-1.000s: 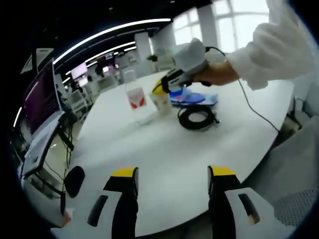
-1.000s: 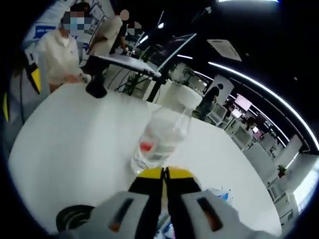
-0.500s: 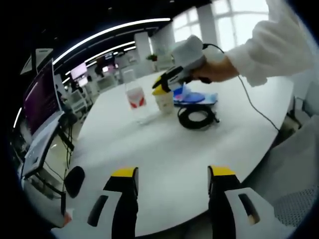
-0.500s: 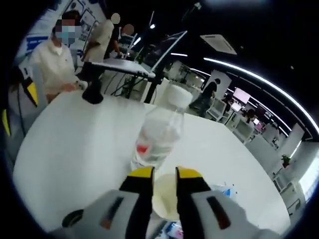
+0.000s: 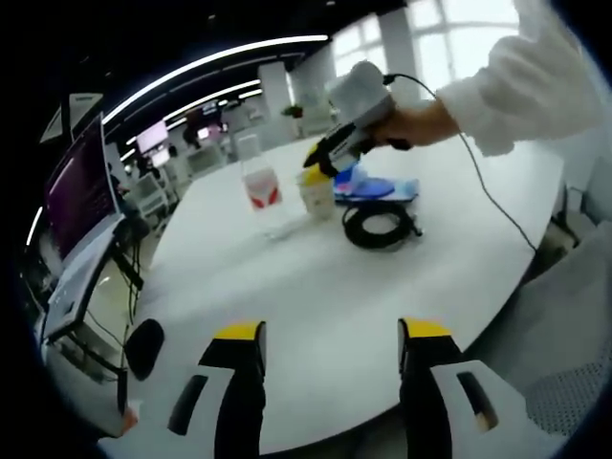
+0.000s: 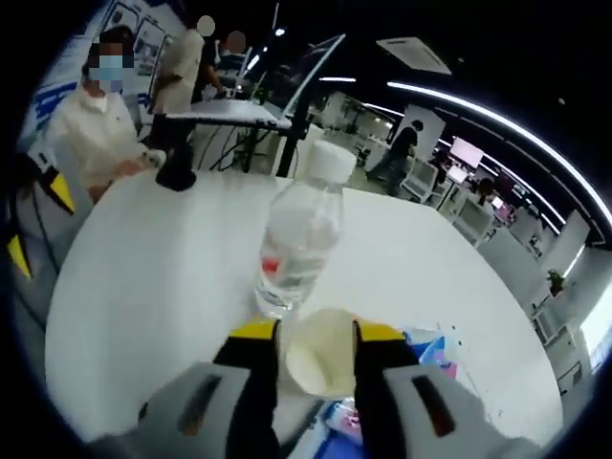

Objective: Arrange the tabletop items into an orderly group along one side of the table until the central work area is clear of visible clutter.

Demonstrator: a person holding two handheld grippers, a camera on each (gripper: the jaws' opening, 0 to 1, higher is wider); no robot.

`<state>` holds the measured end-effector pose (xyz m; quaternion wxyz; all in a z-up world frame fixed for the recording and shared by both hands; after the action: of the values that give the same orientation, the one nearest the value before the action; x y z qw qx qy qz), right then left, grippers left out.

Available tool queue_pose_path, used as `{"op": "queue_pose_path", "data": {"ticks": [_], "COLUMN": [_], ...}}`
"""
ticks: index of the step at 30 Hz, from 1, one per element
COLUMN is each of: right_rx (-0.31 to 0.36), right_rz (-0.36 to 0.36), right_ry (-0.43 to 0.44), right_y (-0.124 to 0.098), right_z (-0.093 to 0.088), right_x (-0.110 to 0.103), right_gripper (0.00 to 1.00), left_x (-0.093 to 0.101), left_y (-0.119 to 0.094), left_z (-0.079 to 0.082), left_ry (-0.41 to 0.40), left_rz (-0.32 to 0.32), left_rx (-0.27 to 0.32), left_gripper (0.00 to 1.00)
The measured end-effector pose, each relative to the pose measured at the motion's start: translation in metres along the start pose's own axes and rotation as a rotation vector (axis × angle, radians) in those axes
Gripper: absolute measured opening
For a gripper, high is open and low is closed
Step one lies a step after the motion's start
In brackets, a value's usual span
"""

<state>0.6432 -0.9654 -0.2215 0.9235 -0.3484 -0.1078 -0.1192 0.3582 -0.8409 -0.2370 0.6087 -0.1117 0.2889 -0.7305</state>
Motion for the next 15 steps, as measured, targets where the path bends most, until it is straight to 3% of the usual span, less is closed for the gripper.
{"op": "queue_pose_path", "data": {"ticks": [2,4,6,8,11,12,15], "right_rx": [-0.018,-0.038,-0.109,-0.145,-0.221,-0.257,-0.284], "right_rz": [0.035,0.102,0.158,0.213,0.277,0.284,0.283], "right_ry": [0.000,0.082,0.116,0.085,0.104,0.105,0.046], "right_y": [-0.002,-0.004,-0.005,-0.003,0.004,0.007,0.013], "right_z": [0.004,0.008,0.009,0.009,0.003,0.000,-0.003], "right_x": [0.003,0.006,0.009,0.011,0.012,0.011,0.012], "right_gripper": [0.26,0.30,0.31,0.28,0.28,0.28,0.22], "left_x": [0.000,0.000,0.000,0.000,0.000,0.000,0.000], "left_y": [0.000,0.000,0.000,0.001,0.001,0.001,0.001], "left_z": [0.000,0.000,0.000,0.000,-0.001,-0.001,0.000], "left_ry": [0.001,0.000,0.001,0.001,0.004,0.004,0.005], "left_rz": [0.000,0.001,0.001,0.002,0.001,0.001,0.003], "left_rx": [0.000,0.000,0.001,0.000,-0.004,-0.004,-0.003], "left_gripper": [0.52,0.52,0.51,0.51,0.51,0.50,0.50]}}
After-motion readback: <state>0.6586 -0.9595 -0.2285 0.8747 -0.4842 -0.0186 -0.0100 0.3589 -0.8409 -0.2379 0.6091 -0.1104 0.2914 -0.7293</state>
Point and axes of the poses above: the point that each gripper's makers call its tool centre point, and the gripper's own axes: y roughly forward along the fingers, x roughly to its right, z roughly out of its top, the point moved 9 cm from there along -y, roughly backward along the fingers, and after that the axes turned 5 degrees about z, right-handed, at the moved point
